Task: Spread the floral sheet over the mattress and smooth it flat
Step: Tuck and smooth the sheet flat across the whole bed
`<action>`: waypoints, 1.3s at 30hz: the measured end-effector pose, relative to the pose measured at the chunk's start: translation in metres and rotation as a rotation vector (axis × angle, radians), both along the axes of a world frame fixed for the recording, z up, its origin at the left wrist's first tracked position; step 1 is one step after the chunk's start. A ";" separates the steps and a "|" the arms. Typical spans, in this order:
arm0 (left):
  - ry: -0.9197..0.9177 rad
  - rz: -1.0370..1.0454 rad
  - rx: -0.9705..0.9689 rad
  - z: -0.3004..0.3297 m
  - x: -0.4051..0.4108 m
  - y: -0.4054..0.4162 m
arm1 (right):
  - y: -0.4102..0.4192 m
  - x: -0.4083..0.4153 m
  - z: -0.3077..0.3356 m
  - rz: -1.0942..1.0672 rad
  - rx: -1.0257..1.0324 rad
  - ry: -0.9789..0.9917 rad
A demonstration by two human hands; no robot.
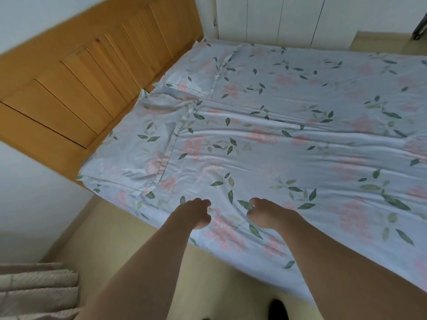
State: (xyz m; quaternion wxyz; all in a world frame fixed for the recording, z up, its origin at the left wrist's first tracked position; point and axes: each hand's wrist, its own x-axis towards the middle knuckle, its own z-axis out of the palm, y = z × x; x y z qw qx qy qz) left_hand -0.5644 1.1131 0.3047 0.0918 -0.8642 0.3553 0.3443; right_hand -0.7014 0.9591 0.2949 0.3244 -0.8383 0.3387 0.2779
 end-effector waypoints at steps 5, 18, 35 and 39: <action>0.040 -0.160 0.014 -0.110 0.016 0.007 | 0.033 0.015 -0.102 -0.003 -0.005 0.061; -0.172 -0.409 -0.176 -0.440 0.065 0.035 | 0.062 0.054 -0.432 0.112 -0.567 -0.220; -0.147 -0.480 -0.208 -0.449 0.074 0.040 | 0.067 0.056 -0.428 0.154 -0.562 -0.064; -0.188 -0.536 -0.257 -0.435 0.065 0.054 | 0.086 0.063 -0.393 0.208 -0.566 0.120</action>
